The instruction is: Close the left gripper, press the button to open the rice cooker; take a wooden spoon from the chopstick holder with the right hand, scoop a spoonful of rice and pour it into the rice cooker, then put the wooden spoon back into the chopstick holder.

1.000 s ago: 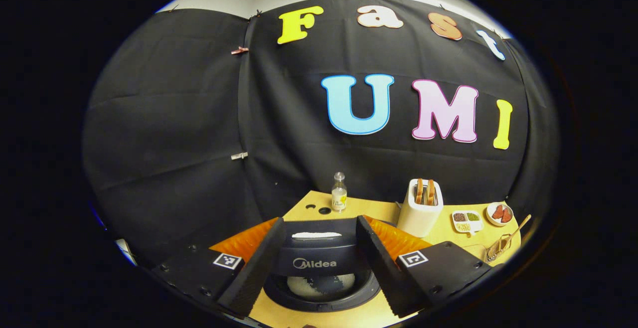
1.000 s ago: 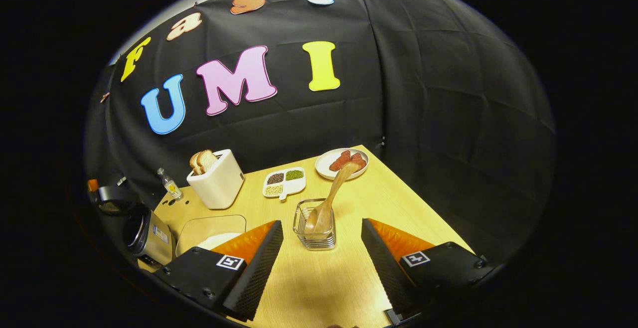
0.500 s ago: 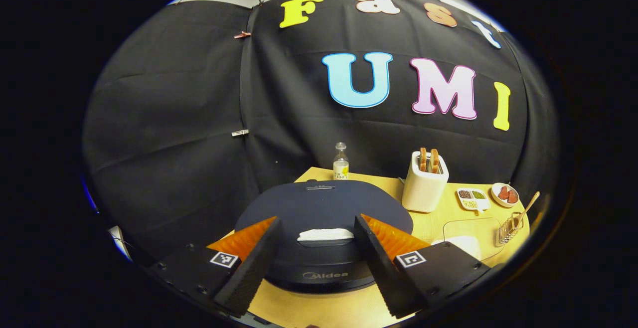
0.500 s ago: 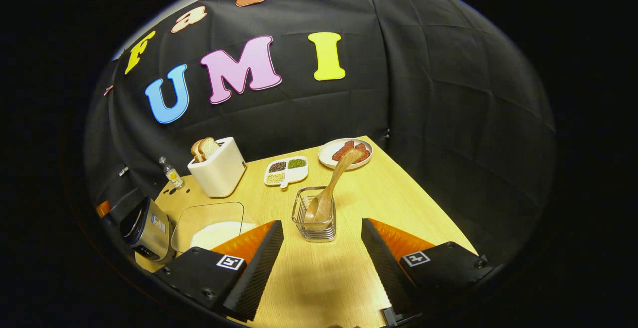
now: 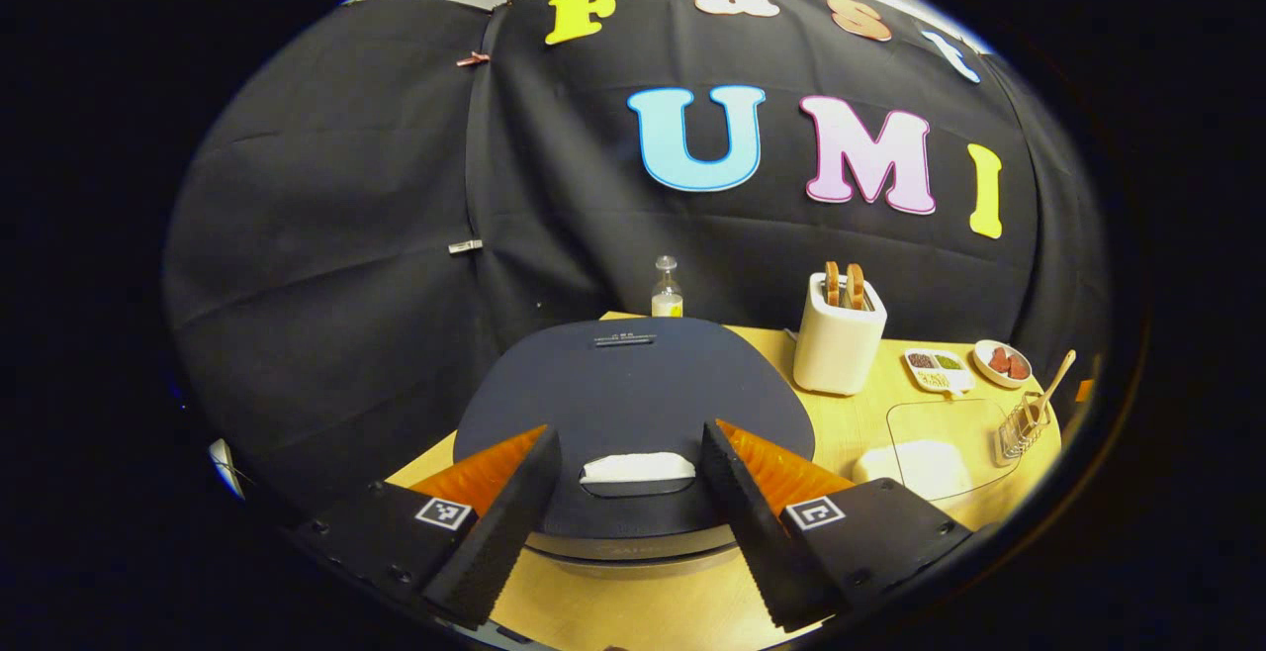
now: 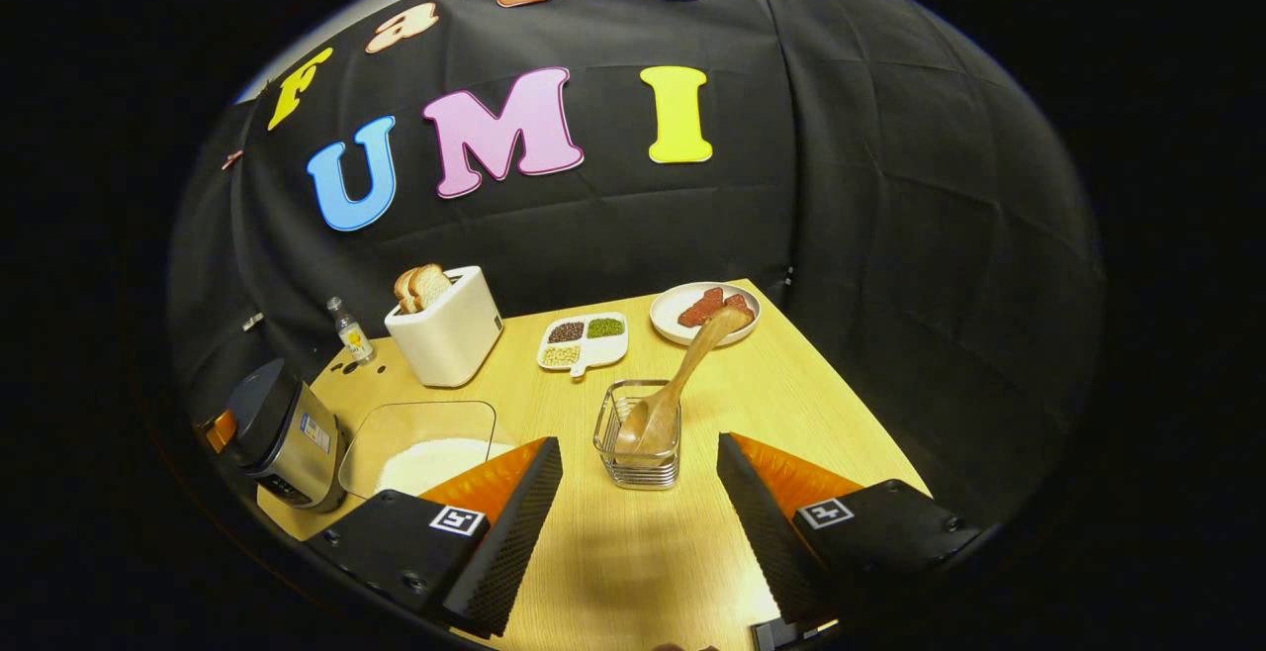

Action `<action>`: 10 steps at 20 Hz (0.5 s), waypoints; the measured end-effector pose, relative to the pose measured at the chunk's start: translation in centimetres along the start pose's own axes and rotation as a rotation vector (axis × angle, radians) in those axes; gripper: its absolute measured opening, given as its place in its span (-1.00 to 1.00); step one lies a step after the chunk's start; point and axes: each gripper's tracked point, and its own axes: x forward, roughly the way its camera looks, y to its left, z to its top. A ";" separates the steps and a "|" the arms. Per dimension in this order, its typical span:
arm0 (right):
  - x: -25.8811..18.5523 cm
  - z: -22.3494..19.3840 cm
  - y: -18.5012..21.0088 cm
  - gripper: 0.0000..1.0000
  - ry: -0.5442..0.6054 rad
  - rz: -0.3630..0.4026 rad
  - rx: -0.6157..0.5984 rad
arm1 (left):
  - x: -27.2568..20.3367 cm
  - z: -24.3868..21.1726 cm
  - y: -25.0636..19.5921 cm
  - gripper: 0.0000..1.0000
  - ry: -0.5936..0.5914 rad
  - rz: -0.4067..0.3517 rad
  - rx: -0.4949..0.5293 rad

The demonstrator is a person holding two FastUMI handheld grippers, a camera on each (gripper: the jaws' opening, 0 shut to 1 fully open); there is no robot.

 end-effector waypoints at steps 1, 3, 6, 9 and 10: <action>0.1 0.0 0.1 0.98 -0.002 0.004 -0.007 | 0.1 -0.7 -0.1 0.99 0.017 -0.002 0.015; 0.1 -0.1 0.4 0.97 0.003 0.011 -0.016 | 0.0 -1.0 -0.1 1.00 0.023 0.001 -0.001; -0.1 0.0 1.1 0.97 0.002 0.028 -0.023 | 0.0 -0.3 -0.1 0.99 0.017 -0.005 -0.001; -0.8 1.8 2.0 0.97 -0.036 0.045 -0.031 | -1.1 1.5 -0.9 0.96 0.000 -0.024 -0.032; -1.1 2.6 2.2 0.97 -0.058 0.050 -0.041 | -1.9 2.8 -1.6 0.92 -0.032 -0.030 -0.031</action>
